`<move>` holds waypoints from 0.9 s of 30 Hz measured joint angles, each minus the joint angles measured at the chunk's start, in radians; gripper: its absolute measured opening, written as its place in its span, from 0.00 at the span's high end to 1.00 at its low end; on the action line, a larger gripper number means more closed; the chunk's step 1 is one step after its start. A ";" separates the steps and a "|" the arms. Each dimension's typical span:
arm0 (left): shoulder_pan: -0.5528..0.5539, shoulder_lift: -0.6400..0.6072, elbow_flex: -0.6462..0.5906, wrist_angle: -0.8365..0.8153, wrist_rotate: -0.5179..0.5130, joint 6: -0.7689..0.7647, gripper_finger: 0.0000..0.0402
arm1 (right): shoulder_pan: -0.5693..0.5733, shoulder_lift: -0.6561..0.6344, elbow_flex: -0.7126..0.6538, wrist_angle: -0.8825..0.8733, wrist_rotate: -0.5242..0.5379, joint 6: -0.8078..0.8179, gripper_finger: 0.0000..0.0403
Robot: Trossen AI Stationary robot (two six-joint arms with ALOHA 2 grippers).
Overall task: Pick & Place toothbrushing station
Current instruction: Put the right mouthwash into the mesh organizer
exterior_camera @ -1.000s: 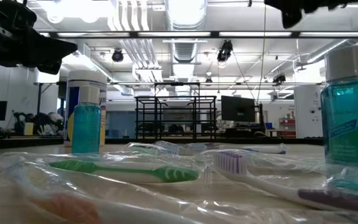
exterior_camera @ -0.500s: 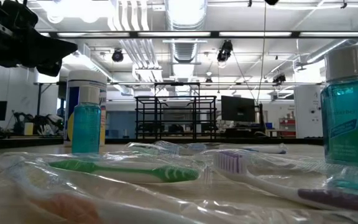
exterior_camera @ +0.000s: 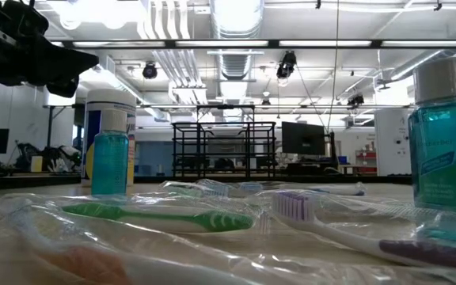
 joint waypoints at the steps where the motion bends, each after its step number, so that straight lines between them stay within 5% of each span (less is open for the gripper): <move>1: 0.000 0.000 0.000 0.000 0.000 0.000 0.97 | 0.004 0.025 0.030 -0.029 -0.016 0.019 0.36; 11: 0.000 0.000 0.000 -0.001 0.000 0.000 0.97 | 0.026 0.213 0.188 -0.098 -0.105 0.033 0.36; 27: 0.000 0.000 0.000 -0.021 0.001 0.008 0.97 | 0.121 0.237 0.056 0.000 0.031 0.165 0.35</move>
